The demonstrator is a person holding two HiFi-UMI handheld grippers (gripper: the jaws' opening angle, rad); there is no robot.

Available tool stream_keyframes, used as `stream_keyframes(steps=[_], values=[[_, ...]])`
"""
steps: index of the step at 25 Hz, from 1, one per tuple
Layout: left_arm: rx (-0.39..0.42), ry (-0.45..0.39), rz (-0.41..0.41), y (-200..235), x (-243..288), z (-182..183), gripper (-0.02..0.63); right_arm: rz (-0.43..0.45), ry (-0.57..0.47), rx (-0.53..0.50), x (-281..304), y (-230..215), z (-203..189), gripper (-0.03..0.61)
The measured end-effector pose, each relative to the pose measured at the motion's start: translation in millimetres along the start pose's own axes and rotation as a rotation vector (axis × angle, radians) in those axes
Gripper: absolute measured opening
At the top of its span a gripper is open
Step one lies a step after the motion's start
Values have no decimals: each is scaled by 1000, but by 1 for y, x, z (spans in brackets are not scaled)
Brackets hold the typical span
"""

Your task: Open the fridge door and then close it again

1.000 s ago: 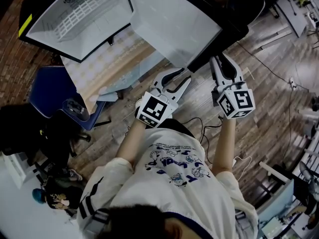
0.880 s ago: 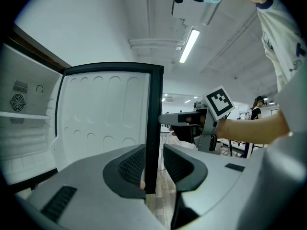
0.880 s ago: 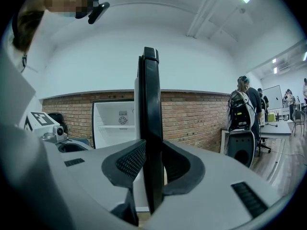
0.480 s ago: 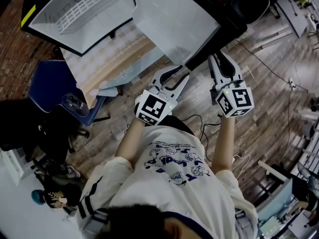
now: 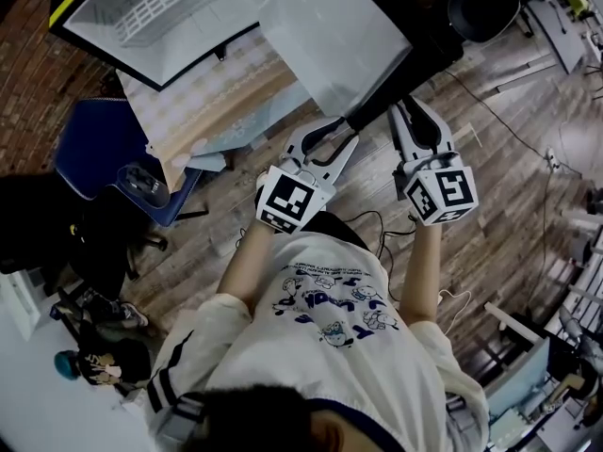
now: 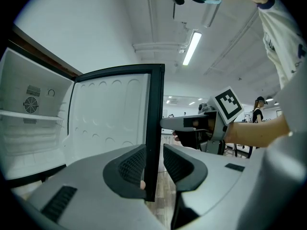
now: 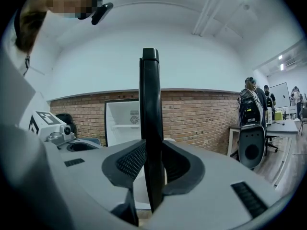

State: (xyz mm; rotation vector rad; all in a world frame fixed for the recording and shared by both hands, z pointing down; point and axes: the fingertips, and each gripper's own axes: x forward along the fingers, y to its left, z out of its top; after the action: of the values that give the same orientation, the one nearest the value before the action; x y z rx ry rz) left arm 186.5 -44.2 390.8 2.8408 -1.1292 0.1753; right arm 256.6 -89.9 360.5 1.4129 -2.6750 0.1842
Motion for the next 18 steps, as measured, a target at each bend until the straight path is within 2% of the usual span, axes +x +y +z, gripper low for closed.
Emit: stream_keyframes(steps=[11,18], values=[[-9,3,43,8,-30,-7,110,67,11,-11,-2,49,-5,115],[-16,-10,94,20,-48,-6,110,147,9,-34,0,82,-9,112]])
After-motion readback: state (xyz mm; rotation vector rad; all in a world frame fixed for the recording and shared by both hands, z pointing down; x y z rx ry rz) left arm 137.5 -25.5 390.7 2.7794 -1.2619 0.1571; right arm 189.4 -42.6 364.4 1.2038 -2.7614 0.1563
